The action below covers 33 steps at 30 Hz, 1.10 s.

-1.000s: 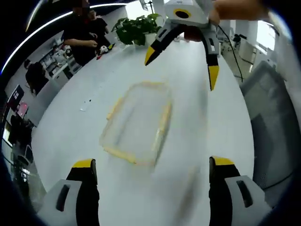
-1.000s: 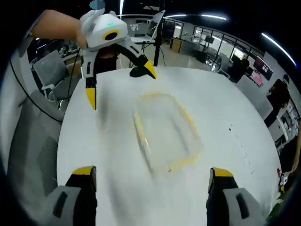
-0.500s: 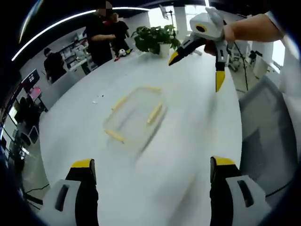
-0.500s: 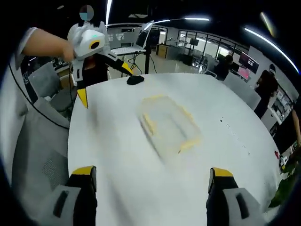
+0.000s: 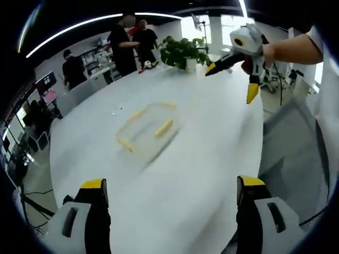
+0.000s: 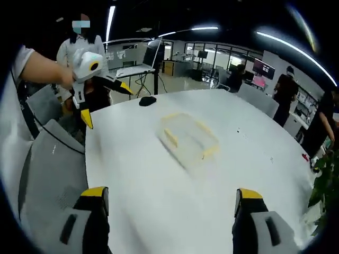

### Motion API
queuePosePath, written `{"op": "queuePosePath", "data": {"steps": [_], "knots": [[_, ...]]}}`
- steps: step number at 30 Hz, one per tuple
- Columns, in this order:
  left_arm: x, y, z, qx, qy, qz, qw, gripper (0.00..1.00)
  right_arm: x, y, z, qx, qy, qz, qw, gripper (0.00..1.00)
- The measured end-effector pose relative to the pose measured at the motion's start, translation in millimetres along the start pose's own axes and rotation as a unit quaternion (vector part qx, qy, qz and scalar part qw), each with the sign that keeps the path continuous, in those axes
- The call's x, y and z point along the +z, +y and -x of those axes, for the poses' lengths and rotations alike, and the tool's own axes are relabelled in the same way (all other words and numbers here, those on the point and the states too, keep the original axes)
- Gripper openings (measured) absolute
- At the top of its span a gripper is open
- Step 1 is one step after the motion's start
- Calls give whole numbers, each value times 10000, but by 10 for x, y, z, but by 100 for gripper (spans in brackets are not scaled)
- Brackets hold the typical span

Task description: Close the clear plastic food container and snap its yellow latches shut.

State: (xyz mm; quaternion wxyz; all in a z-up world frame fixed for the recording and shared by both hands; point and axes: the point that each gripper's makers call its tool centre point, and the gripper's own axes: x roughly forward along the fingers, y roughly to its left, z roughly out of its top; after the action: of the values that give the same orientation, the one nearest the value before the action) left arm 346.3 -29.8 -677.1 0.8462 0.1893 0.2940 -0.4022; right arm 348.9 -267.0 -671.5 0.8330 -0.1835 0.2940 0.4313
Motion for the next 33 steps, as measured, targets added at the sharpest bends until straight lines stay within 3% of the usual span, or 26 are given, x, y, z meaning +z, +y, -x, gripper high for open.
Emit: {"op": "queuePosePath", "data": {"steps": [6, 12, 18, 22, 26, 33], "knots": [[-98, -104, 167, 187, -118, 328, 9992, 98, -163, 183, 193, -142, -101, -167, 9997, 99], [-326, -291, 293, 204, -9, 470, 9987, 99, -303, 277, 311, -335, -233, -418, 9983, 99], [-313, -391, 392, 363, -245, 784, 9960, 99, -301, 395, 496, -534, -613, -906, 9926, 99], [-313, -451, 477, 474, -449, 1019, 9926, 99, -340, 459, 584, -633, -696, -988, 9907, 99], [-410, -514, 539, 564, -431, 1046, 9920, 98, -410, 513, 642, -678, -816, -1199, 9871, 99], [-538, -562, 602, 678, -370, 1222, 9895, 97, -549, 667, 666, -655, -740, -1414, 9850, 99]]}}
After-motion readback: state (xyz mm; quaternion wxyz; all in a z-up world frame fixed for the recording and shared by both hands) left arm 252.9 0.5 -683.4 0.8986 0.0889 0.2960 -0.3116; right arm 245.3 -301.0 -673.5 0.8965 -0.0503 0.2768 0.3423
